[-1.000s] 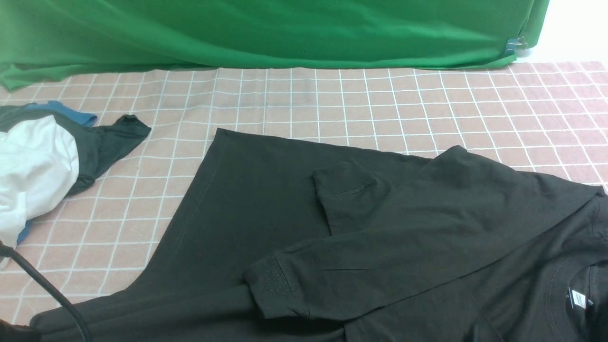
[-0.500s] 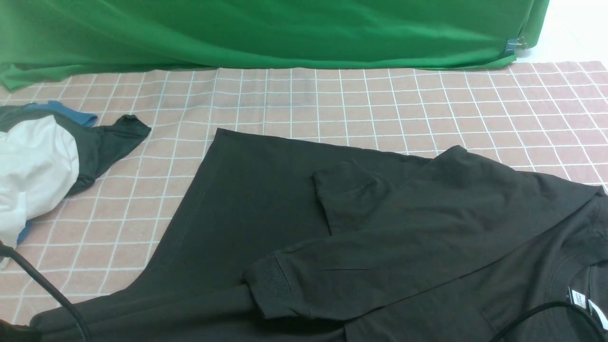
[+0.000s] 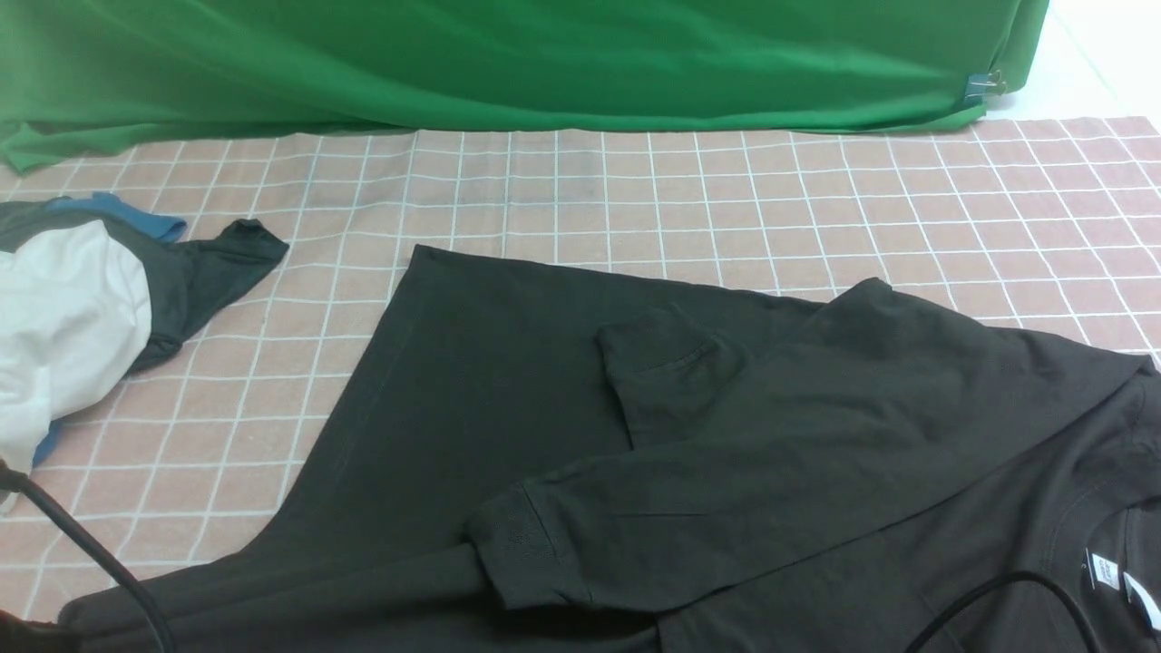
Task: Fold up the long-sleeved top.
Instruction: Use both arms simultaneously to clamp the lower edge of the clothing fabric, then use both arms to drag the lower edge of the fabric forward and fold it over the upper edge
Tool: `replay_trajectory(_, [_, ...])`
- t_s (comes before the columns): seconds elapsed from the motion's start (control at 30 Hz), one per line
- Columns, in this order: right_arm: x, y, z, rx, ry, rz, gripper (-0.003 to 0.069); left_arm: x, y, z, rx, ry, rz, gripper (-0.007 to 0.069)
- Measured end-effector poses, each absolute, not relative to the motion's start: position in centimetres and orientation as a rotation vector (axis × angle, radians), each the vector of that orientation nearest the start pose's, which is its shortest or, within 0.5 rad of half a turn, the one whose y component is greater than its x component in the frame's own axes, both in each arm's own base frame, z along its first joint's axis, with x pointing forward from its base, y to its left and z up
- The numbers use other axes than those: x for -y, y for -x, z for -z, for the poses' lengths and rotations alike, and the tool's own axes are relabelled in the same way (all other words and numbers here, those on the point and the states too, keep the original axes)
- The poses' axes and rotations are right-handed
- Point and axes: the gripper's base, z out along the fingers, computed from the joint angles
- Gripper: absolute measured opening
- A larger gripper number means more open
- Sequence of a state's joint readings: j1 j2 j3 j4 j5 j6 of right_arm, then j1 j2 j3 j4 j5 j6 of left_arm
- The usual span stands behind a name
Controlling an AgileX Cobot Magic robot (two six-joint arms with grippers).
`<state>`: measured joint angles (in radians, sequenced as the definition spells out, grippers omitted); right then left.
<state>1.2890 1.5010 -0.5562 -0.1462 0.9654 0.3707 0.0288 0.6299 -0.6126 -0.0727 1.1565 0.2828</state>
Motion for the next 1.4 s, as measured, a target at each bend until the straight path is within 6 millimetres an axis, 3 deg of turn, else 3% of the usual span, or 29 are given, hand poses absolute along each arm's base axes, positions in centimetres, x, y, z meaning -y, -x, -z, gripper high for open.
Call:
replay_trajectory(0.07, [-16.7, -5.9, -14.5, -2.81, 1.557, 0.428, 0.0087, 0.5, -8.5, -28.0, -2.629, -0.353, -0.004, 0.0035])
replay_trajectory(0.13, [-16.6, -5.9, -14.6, -2.817, 1.556, 0.435, 0.0061, 0.5, -8.5, -27.9, -2.629, -0.373, -0.015, 0.0035])
replay_trajectory(0.3, [-16.2, -5.8, -15.1, -2.833, 1.568, 0.494, 0.0054, 0.4, -8.4, -27.9, -2.646, -0.416, -0.064, 0.0035])
replay_trajectory(0.4, [-15.7, -5.7, -16.8, -2.843, 1.527, 0.502, 0.0053, 0.3, -8.2, -28.0, -2.661, -0.422, -0.077, 0.0035])
replay_trajectory(0.63, [-14.3, -5.5, -20.1, -2.826, 1.373, 0.36, 0.0053, 0.3, -8.3, -30.0, -2.607, -0.415, -0.085, 0.0035])
replay_trajectory(0.73, [-13.9, -6.2, -20.4, -2.835, 1.312, 0.354, 0.0053, 0.3, -8.5, -30.5, -2.572, -0.41, -0.09, 0.0035])
replay_trajectory(0.97, [-11.3, -11.8, -21.2, -2.835, 1.03, 0.441, 0.0053, 0.5, -11.0, -30.3, -2.549, -0.437, -0.087, 0.0035])
replay_trajectory(1.13, [-10.0, -15.8, -22.5, -2.778, 0.873, 0.314, 0.0053, 0.9, -14.7, -29.0, -2.563, -0.437, -0.032, 0.0035])
replay_trajectory(1.33, [-8.2, -20.3, -23.6, -2.714, 0.737, 0.273, 0.0053, 1.0, -20.3, -26.5, -2.551, -0.422, -0.043, 0.0035])
replay_trajectory(1.4, [-7.9, -21.1, -23.7, -2.698, 0.721, 0.269, 0.0053, 1.1, -21.3, -25.8, -2.573, -0.422, -0.038, 0.0035])
